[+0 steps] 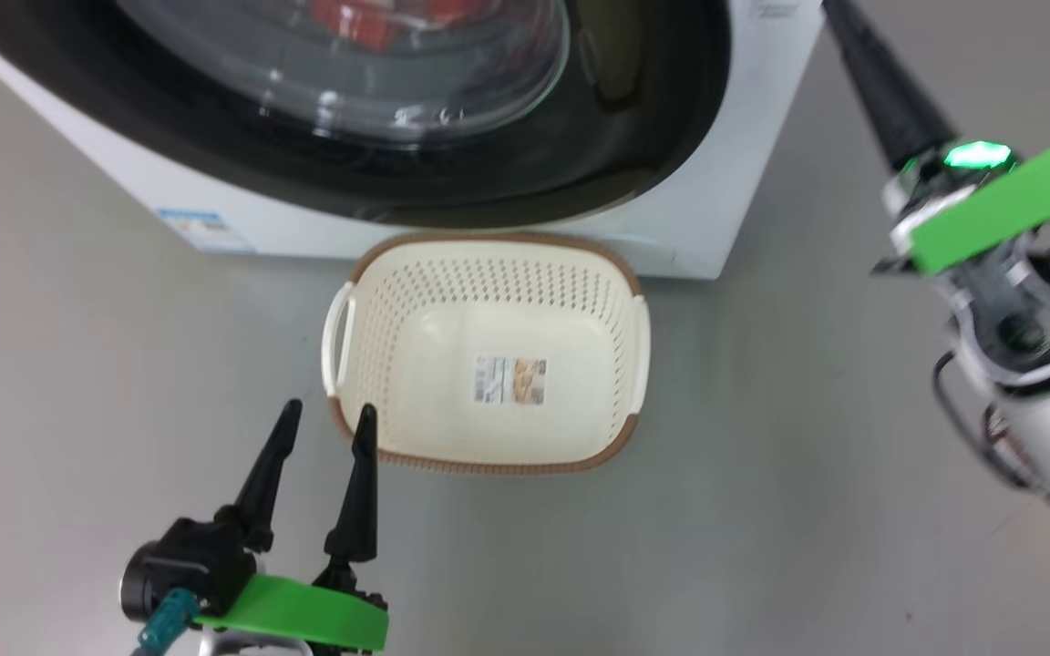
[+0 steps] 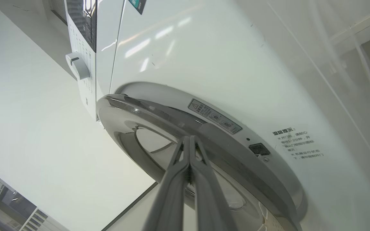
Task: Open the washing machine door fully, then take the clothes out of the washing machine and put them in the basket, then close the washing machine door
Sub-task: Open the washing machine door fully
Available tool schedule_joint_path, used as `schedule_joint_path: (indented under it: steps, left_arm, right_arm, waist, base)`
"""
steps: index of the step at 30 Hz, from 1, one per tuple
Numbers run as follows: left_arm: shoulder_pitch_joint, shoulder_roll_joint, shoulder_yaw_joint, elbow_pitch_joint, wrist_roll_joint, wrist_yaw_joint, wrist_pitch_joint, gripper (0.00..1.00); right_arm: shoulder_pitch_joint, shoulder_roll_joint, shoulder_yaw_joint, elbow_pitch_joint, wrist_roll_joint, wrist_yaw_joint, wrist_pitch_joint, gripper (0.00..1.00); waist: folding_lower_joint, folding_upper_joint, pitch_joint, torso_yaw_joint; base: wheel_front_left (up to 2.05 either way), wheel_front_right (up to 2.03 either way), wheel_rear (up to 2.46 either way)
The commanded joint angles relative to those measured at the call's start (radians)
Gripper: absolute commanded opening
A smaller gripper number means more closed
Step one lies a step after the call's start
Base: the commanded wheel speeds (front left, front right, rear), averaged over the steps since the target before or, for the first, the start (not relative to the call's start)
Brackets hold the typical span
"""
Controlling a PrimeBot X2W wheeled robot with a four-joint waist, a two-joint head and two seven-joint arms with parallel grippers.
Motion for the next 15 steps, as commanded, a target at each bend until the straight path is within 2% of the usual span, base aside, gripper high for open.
schedule_joint_path:
  steps: [1, 8, 15]
  left_arm:
    - [-0.024, 0.011, 0.028, -0.024, -0.011, 0.008, -0.009, 1.0]
    - [-0.051, 0.011, 0.015, -0.019, -0.019, 0.006, -0.009, 1.0]
    - [-0.069, 0.011, -0.002, -0.016, -0.025, 0.001, -0.009, 1.0]
  right_arm:
    - [-0.017, -0.008, 0.004, -0.03, 0.029, -0.001, 0.016, 0.0]
    - [-0.113, -0.059, -0.04, -0.033, 0.244, -0.001, 0.213, 0.0]
    - [-0.203, -0.041, -0.101, 0.048, 0.381, -0.001, 0.411, 0.0]
  waist:
    - [-0.0001, -0.0001, 0.05, 0.039]
    - [-0.0001, -0.0001, 0.087, 0.058]
    - [-0.0001, -0.0001, 0.119, 0.072]
  base:
    - [0.0, 0.0, 0.0]
    - [0.0, 0.0, 0.0]
    - [0.0, 0.0, 0.0]
